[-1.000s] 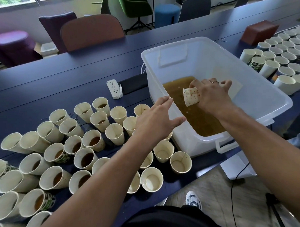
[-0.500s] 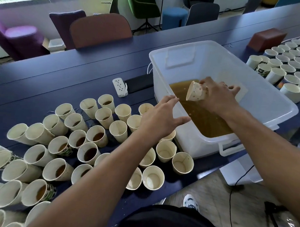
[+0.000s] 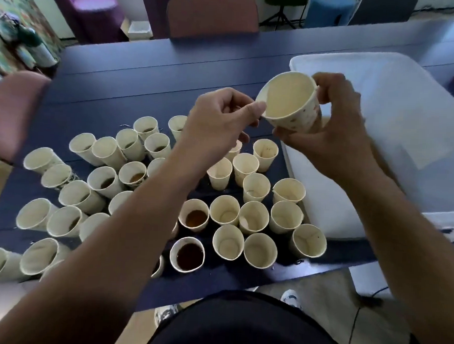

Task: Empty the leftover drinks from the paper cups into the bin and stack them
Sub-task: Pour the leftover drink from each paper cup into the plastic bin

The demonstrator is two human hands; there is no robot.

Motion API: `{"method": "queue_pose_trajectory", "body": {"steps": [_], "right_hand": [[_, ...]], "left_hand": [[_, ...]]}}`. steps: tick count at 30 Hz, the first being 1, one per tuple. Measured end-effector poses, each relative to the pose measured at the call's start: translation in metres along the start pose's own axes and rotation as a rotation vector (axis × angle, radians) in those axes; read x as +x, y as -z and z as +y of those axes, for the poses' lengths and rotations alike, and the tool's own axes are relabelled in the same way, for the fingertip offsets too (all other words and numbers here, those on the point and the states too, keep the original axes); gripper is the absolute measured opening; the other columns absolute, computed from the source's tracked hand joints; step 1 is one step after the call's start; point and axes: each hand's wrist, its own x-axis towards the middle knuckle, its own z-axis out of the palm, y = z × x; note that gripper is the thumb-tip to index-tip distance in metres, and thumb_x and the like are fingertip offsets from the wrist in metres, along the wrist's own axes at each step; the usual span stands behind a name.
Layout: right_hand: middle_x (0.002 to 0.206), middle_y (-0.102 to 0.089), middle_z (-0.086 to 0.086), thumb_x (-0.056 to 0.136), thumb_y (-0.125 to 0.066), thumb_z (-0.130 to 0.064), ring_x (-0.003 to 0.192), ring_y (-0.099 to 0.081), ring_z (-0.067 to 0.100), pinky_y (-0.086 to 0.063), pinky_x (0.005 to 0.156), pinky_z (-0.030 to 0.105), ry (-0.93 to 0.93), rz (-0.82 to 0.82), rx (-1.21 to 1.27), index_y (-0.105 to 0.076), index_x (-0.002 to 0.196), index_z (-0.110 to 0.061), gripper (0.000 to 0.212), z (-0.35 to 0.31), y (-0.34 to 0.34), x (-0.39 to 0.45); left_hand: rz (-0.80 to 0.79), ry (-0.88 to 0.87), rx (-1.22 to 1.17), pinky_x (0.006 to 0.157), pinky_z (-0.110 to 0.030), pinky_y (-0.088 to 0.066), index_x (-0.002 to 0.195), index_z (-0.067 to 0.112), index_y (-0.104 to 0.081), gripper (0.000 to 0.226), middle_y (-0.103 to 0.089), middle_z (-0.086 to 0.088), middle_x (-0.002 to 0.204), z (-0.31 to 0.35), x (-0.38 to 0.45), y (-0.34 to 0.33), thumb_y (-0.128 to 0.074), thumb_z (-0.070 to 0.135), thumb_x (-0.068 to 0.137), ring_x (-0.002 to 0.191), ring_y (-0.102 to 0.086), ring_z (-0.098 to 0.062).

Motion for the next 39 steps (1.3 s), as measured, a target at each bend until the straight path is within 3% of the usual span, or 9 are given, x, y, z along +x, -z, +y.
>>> {"method": "queue_pose_trajectory", "body": {"steps": [4, 8, 13, 16, 21, 24, 27, 31, 39], "right_hand": [[0.131, -0.049, -0.001, 0.065, -0.085, -0.049, 0.117, -0.04, 0.012, -0.035, 0.103, 0.055, 0.01, -0.198, 0.025, -0.042, 0.132, -0.028, 0.082, -0.016, -0.04, -0.013], [0.133, -0.045, -0.008, 0.062, -0.075, -0.073, 0.123, -0.039, 0.016, -0.031, 0.107, 0.046, -0.003, -0.495, 0.08, -0.042, 0.137, -0.041, 0.088, -0.022, -0.067, -0.022], [0.097, -0.059, -0.011, 0.095, -0.054, -0.056, 0.087, -0.053, 0.008, -0.05, 0.085, 0.036, -0.069, -0.377, 0.12, -0.061, 0.129, -0.033, 0.042, -0.029, -0.096, -0.019], [0.106, -0.07, -0.006, 0.098, -0.058, -0.041, 0.085, -0.059, 0.005, -0.054, 0.082, 0.025, -0.048, -0.374, 0.08, -0.068, 0.125, -0.025, 0.034, -0.031, -0.111, -0.016], [0.111, -0.074, 0.001, 0.098, -0.061, -0.034, 0.088, -0.062, 0.007, -0.051, 0.076, 0.02, -0.024, -0.367, 0.031, -0.071, 0.121, -0.02, 0.029, -0.018, -0.14, -0.016], [0.106, -0.075, 0.002, 0.098, -0.06, -0.034, 0.09, -0.068, 0.014, -0.058, 0.077, 0.031, -0.063, -0.342, 0.006, -0.072, 0.118, -0.019, 0.028, -0.009, -0.152, -0.019], [0.101, -0.076, 0.003, 0.098, -0.059, -0.034, 0.088, -0.069, 0.018, -0.059, 0.078, 0.042, -0.105, -0.334, 0.001, -0.073, 0.115, -0.019, 0.027, -0.005, -0.159, -0.021], [0.107, -0.075, 0.002, 0.098, -0.059, -0.033, 0.092, -0.068, 0.016, -0.059, 0.078, 0.036, -0.11, -0.376, -0.024, -0.072, 0.118, -0.019, 0.027, -0.002, -0.165, -0.023], [0.103, -0.072, 0.004, 0.096, -0.06, -0.043, 0.092, -0.067, 0.021, -0.057, 0.084, 0.045, -0.163, -0.565, -0.102, -0.056, 0.134, -0.031, 0.041, 0.01, -0.169, -0.026]], "left_hand": [[0.119, 0.117, -0.038, 0.052, -0.019, -0.049, 0.087, 0.012, -0.07, 0.008, -0.072, 0.002, 0.066, -0.031, -0.013, 0.025, -0.071, 0.017, 0.092, 0.053, -0.063, -0.011], [0.195, 0.256, -0.037, 0.045, -0.017, -0.044, 0.089, 0.006, -0.069, 0.007, -0.068, 0.0, 0.063, -0.063, -0.031, 0.043, -0.071, 0.013, 0.091, 0.048, -0.057, -0.009], [0.25, 0.315, -0.027, 0.043, -0.012, -0.041, 0.09, 0.004, -0.069, 0.005, -0.069, -0.005, 0.069, -0.082, -0.044, 0.05, -0.071, 0.008, 0.091, 0.041, -0.057, -0.001], [0.244, 0.329, 0.003, 0.046, -0.011, -0.043, 0.09, 0.009, -0.071, 0.006, -0.072, -0.001, 0.071, -0.093, -0.046, 0.052, -0.073, 0.015, 0.091, 0.045, -0.059, 0.0], [0.186, 0.357, 0.1, 0.062, -0.028, -0.056, 0.095, 0.013, -0.07, 0.026, -0.073, 0.001, 0.075, -0.123, -0.044, 0.06, -0.064, 0.039, 0.097, 0.057, -0.061, -0.006], [0.115, 0.418, 0.345, 0.081, -0.044, -0.057, 0.08, 0.024, -0.067, 0.03, -0.072, 0.002, 0.079, -0.144, -0.045, 0.063, -0.06, 0.048, 0.095, 0.074, -0.065, -0.017], [-0.052, 0.508, 0.665, 0.081, -0.04, -0.056, 0.088, 0.031, -0.068, 0.021, -0.071, 0.005, 0.095, -0.159, -0.049, 0.058, -0.063, 0.051, 0.092, 0.091, -0.065, -0.019], [-0.096, 0.48, 0.921, 0.071, -0.034, -0.045, 0.108, 0.027, -0.07, 0.03, -0.069, 0.001, 0.107, -0.164, -0.047, 0.049, -0.062, 0.052, 0.092, 0.1, -0.064, -0.023], [-0.183, 0.455, 1.153, 0.092, -0.043, -0.048, 0.093, 0.02, -0.058, 0.03, -0.066, -0.006, 0.114, -0.163, -0.038, 0.042, -0.062, 0.05, 0.094, 0.106, -0.06, -0.028]]}}
